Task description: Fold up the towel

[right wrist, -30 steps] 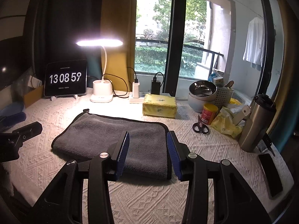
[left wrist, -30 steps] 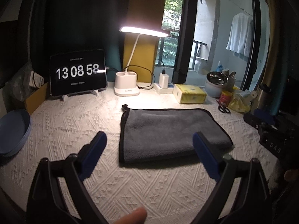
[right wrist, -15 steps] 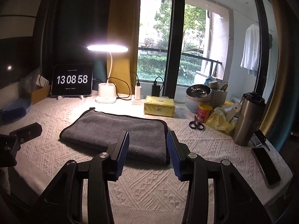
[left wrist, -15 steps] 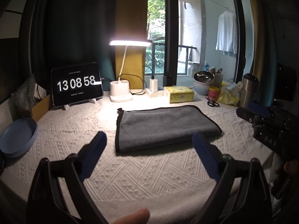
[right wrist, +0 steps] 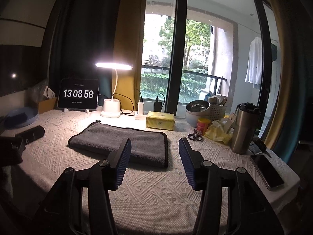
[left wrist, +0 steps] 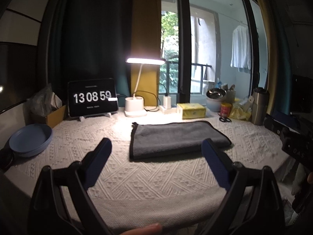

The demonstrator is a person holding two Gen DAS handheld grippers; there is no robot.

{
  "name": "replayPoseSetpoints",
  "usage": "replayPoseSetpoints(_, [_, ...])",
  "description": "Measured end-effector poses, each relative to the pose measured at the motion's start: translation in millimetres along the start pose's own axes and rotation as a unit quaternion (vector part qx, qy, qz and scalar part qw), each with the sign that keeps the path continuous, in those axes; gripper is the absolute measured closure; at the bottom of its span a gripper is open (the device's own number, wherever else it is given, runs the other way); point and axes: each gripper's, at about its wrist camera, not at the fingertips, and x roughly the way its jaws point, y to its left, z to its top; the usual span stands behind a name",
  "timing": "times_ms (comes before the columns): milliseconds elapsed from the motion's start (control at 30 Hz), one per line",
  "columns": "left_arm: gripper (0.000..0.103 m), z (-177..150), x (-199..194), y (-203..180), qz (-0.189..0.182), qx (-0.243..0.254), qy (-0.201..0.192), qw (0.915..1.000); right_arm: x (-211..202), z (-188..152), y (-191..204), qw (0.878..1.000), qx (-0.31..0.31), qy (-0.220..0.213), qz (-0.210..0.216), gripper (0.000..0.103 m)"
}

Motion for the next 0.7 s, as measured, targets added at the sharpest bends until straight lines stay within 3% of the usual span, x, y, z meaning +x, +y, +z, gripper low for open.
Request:
replayPoseSetpoints(233, [0.009,-6,-19,7,0.01,-0.009,-0.029,0.9995,-11,-9,0,1.0,0.007,-0.001,-0.004,0.049])
replayPoseSetpoints(700, [0.009,-7,-19,6,0.012,-0.009,-0.028,0.9995,-14,-7,-2,1.0,0.007,-0.005,-0.008,0.049])
